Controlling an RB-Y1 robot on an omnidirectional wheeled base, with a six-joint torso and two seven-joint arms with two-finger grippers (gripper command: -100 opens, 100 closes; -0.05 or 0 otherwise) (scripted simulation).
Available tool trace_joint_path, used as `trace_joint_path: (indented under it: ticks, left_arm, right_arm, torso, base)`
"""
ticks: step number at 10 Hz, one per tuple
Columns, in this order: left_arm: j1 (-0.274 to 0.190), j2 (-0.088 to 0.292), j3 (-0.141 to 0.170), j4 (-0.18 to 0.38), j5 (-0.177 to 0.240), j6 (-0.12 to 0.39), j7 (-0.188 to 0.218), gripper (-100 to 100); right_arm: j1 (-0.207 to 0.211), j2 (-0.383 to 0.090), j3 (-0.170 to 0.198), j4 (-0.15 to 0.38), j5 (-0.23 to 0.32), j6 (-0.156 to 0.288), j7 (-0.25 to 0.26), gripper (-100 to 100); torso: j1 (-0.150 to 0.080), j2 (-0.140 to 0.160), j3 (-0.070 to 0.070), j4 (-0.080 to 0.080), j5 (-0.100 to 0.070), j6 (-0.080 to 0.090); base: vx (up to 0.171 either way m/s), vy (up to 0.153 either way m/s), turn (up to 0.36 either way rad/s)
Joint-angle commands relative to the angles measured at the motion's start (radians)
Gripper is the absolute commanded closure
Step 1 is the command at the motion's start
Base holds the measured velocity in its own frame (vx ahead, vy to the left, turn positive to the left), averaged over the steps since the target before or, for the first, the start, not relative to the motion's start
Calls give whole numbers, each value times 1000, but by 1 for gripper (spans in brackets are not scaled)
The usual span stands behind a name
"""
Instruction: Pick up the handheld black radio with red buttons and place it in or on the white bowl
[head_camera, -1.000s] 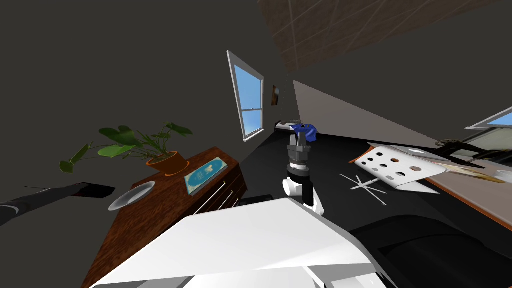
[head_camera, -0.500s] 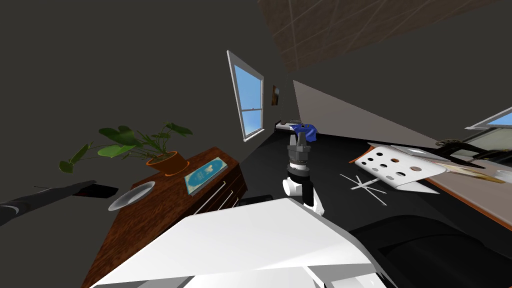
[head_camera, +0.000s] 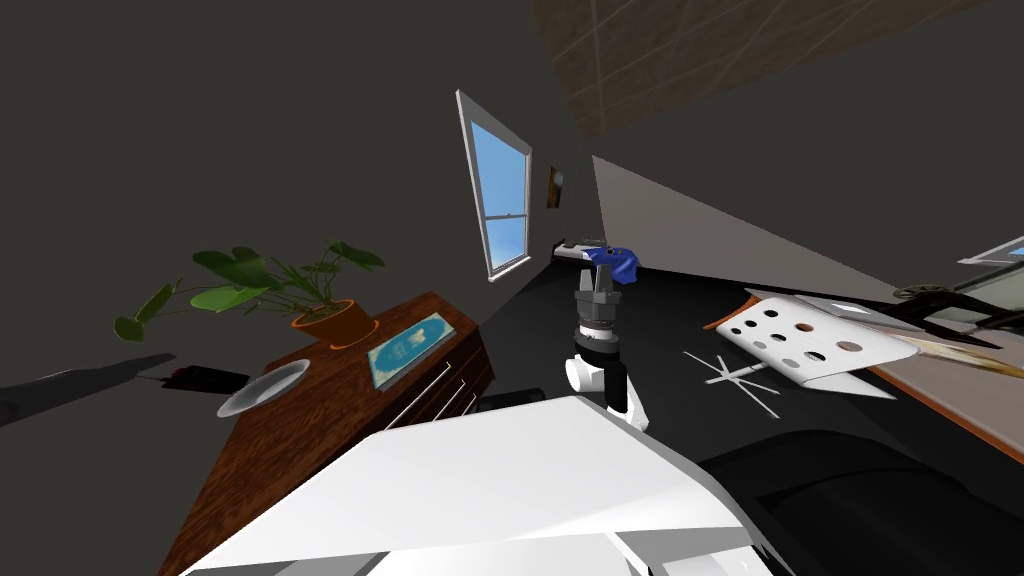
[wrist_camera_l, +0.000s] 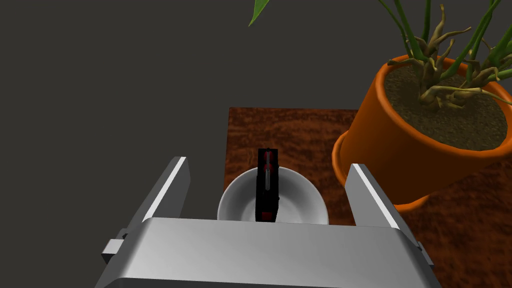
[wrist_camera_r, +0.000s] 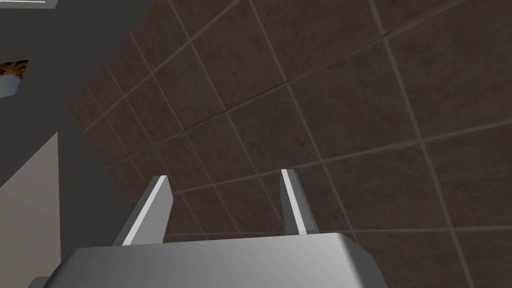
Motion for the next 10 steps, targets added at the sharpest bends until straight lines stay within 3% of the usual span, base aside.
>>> trace_joint_path:
  ticks: [1, 3, 4, 5, 6, 8, 9, 10]
  left_arm:
    - [-44, 15, -10, 42, 19, 16, -30, -100]
    - [-44, 15, -10, 42, 19, 16, -30, -100]
    - [-22, 52, -20, 20, 61, 28, -15, -100]
    - [-18, 52, -20, 20, 61, 28, -15, -100]
    - [-1, 88, -30, -2, 102, 39, 1, -100]
    - [-1, 88, -30, -2, 102, 39, 1, -100]
    - [21, 125, -39, -23, 143, 51, 17, -100]
    - [32, 107, -28, -28, 126, 42, 14, -100]
  right_arm:
    - [0, 0, 0, 0, 0, 0, 0, 0]
    - [0, 0, 0, 0, 0, 0, 0, 0]
    - [0, 0, 0, 0, 0, 0, 0, 0]
    - [0, 0, 0, 0, 0, 0, 0, 0]
    - [0, 0, 0, 0, 0, 0, 0, 0]
    - [0, 0, 0, 0, 0, 0, 0, 0]
    - [0, 0, 0, 0, 0, 0, 0, 0]
    - [0, 0, 0, 0, 0, 0, 0, 0]
  torso:
    - [0, 0, 0, 0, 0, 0]
    - [1, 2, 1, 1, -1, 0]
    - [2, 2, 1, 1, -1, 0]
    - [2, 3, 2, 1, -3, -3]
    - [2, 5, 3, 2, -4, -4]
    - [3, 9, 6, 4, -7, -7]
    - [4, 10, 7, 4, -7, -7]
    - [4, 11, 8, 4, -8, -8]
  base:
    - [5, -19, 70]
    - [2, -3, 7]
    - [3, -14, 68]
    - [9, -18, 87]
    - [11, -21, 124]
    - [5, -10, 41]
    - [0, -6, 92]
    - [3, -10, 21]
